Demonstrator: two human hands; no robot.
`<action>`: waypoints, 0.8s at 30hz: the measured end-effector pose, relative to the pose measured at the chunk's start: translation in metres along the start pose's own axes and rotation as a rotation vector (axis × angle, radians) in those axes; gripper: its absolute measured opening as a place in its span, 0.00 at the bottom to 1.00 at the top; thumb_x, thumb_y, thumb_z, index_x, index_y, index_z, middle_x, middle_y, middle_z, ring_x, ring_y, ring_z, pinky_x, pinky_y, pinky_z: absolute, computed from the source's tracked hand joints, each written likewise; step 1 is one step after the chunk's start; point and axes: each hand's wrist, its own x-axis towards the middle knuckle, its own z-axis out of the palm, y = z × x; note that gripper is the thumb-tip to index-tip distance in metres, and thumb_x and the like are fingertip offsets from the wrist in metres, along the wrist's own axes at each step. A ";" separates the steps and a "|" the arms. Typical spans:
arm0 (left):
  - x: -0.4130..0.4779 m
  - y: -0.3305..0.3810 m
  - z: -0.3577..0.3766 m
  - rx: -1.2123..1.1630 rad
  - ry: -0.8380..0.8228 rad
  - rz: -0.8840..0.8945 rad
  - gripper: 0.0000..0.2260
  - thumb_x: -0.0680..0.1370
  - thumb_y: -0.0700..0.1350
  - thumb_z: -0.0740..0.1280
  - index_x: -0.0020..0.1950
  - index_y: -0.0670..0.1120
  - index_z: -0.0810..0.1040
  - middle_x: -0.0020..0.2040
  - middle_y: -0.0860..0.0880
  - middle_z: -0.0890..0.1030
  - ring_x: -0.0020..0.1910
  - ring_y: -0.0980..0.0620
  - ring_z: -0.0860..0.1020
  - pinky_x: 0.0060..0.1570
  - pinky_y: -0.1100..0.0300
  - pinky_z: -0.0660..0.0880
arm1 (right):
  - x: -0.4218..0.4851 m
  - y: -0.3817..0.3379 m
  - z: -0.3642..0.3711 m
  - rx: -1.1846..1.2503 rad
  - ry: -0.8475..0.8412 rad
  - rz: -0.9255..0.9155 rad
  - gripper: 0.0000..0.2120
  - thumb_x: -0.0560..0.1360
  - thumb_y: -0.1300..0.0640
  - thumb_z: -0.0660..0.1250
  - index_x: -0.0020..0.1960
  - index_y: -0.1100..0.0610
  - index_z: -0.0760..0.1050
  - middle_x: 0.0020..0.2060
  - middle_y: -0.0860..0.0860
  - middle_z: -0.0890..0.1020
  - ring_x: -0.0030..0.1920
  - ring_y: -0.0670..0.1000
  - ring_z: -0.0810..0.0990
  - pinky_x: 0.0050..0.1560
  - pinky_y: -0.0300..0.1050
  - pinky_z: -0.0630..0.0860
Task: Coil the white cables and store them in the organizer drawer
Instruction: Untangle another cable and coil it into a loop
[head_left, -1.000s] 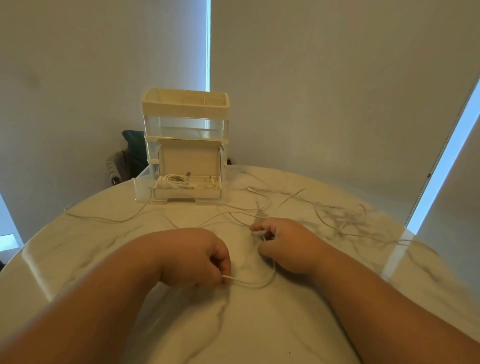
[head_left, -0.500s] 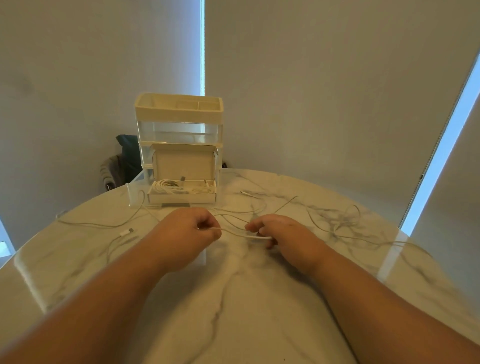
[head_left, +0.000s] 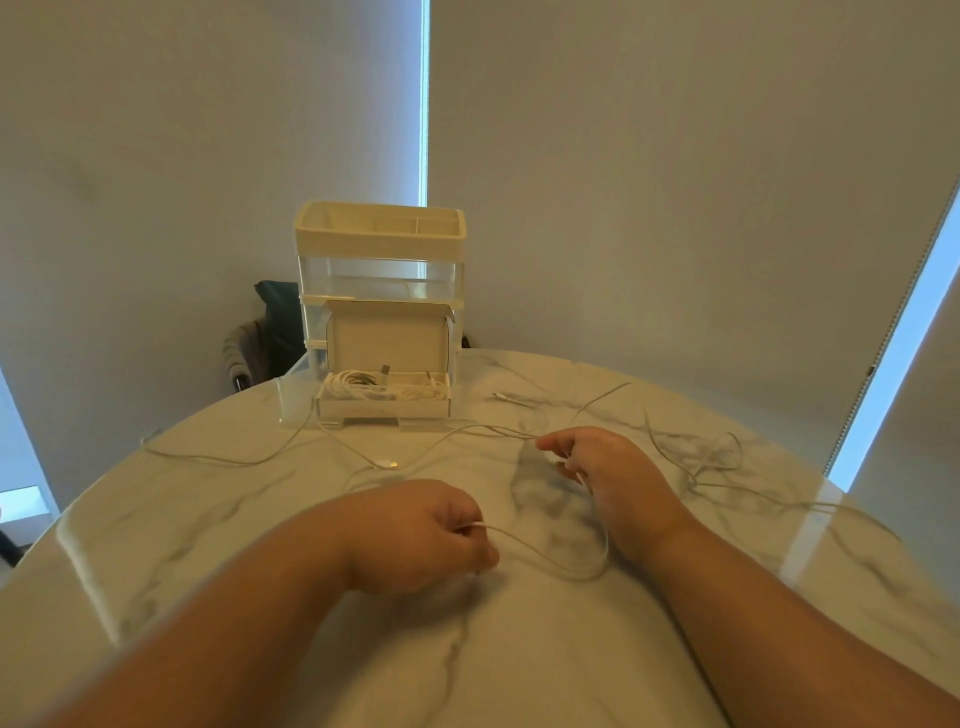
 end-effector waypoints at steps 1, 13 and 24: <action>0.000 0.003 0.001 -0.011 -0.012 0.023 0.10 0.77 0.57 0.66 0.45 0.53 0.81 0.45 0.50 0.82 0.42 0.55 0.78 0.49 0.55 0.76 | 0.000 -0.002 0.000 0.040 0.033 0.036 0.17 0.74 0.63 0.61 0.46 0.46 0.84 0.47 0.53 0.84 0.47 0.51 0.81 0.45 0.48 0.78; 0.000 -0.013 -0.017 -0.145 0.249 -0.068 0.08 0.80 0.48 0.64 0.53 0.52 0.82 0.52 0.55 0.82 0.51 0.56 0.79 0.52 0.61 0.74 | -0.005 -0.014 -0.002 0.274 0.030 0.009 0.07 0.60 0.63 0.59 0.30 0.57 0.76 0.28 0.57 0.75 0.31 0.54 0.70 0.34 0.49 0.67; 0.009 -0.053 -0.023 0.226 0.147 -0.448 0.25 0.79 0.49 0.63 0.75 0.50 0.62 0.70 0.46 0.64 0.65 0.45 0.71 0.63 0.53 0.69 | 0.000 -0.006 -0.005 0.259 0.041 0.151 0.12 0.68 0.71 0.60 0.40 0.58 0.78 0.30 0.59 0.76 0.30 0.54 0.70 0.31 0.47 0.66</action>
